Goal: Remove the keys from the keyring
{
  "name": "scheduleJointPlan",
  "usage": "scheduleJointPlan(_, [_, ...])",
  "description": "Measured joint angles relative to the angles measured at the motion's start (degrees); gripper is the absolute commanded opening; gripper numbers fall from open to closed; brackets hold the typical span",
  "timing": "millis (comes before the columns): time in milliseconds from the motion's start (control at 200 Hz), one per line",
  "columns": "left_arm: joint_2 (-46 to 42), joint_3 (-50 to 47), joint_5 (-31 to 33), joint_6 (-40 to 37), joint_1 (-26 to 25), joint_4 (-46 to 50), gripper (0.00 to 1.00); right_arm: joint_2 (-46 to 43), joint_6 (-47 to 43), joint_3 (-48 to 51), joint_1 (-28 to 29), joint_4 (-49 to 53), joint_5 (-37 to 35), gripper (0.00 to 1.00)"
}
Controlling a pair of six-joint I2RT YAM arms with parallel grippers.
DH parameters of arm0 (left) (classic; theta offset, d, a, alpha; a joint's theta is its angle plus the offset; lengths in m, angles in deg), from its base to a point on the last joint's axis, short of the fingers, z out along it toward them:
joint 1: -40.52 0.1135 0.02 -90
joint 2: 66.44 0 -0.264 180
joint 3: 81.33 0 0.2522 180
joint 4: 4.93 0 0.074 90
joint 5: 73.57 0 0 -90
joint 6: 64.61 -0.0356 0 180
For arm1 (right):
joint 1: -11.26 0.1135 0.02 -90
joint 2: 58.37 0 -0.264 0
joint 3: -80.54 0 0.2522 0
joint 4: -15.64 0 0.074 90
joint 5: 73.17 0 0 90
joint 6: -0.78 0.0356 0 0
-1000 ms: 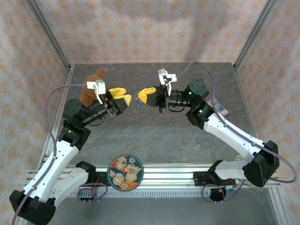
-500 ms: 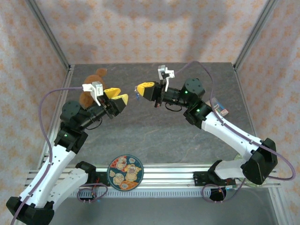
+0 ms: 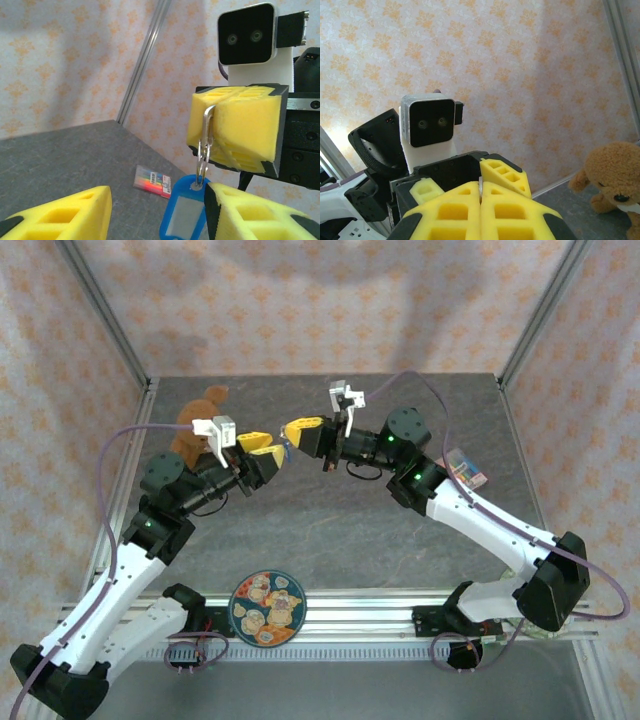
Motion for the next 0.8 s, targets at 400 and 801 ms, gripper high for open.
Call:
scheduleJointPlan(400, [2.0, 1.1, 0.1, -0.9, -1.1, -0.1, 0.42, 0.2, -0.1, -0.2, 0.4, 0.6, -0.1, 0.00])
scheduleJointPlan(801, [2.9, 1.4, -0.1, -2.0, -1.8, -0.2, 0.29, 0.5, -0.1, -0.3, 0.5, 0.6, 0.0, 0.00])
